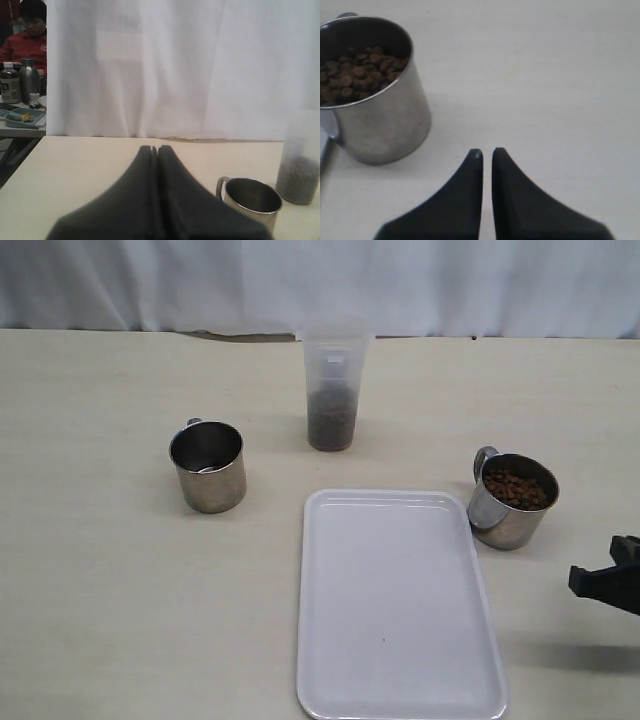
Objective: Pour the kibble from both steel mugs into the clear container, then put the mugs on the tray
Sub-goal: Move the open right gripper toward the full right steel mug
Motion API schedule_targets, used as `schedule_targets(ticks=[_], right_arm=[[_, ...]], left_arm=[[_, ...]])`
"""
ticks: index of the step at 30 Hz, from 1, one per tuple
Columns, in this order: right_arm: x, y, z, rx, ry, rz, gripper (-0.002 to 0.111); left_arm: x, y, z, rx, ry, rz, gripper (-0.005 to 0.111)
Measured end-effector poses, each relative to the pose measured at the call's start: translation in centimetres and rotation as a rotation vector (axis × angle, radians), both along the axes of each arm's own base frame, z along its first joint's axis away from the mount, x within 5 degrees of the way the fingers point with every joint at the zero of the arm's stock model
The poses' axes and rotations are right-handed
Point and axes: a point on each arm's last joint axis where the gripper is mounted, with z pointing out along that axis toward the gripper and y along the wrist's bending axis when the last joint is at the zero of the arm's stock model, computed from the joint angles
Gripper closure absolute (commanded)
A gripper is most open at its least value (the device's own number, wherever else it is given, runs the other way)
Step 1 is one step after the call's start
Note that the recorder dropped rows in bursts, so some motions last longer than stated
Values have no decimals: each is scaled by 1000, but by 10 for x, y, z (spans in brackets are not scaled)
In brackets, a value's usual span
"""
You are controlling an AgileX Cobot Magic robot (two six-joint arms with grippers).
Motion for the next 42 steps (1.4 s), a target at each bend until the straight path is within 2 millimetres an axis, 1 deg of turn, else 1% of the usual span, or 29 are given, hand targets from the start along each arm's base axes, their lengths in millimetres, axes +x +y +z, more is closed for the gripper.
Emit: schedule_targets(ticks=[6, 14, 18, 27, 29, 31, 34, 35, 36, 38, 42], right_arm=[[5, 5, -16, 13, 25, 54, 103], [23, 20, -33, 43, 20, 227, 103], [25, 25, -34, 52, 16, 287, 103], [21, 29, -37, 50, 56, 350, 102], [21, 29, -37, 50, 57, 350, 95], [22, 29, -37, 56, 54, 346, 83], [24, 29, -37, 70, 52, 338, 55], [24, 30, -37, 83, 53, 329, 48], [24, 30, -37, 90, 55, 324, 43], [24, 30, -37, 97, 56, 324, 40], [24, 30, -36, 101, 58, 325, 40]], left_arm=[[0, 0, 0, 0, 0, 0, 107], [0, 0, 0, 0, 0, 0, 107], [0, 0, 0, 0, 0, 0, 107], [0, 0, 0, 0, 0, 0, 107], [0, 0, 0, 0, 0, 0, 107], [0, 0, 0, 0, 0, 0, 107], [0, 0, 0, 0, 0, 0, 107], [0, 0, 0, 0, 0, 0, 107], [0, 0, 0, 0, 0, 0, 107], [0, 0, 0, 0, 0, 0, 107], [0, 0, 0, 0, 0, 0, 107]])
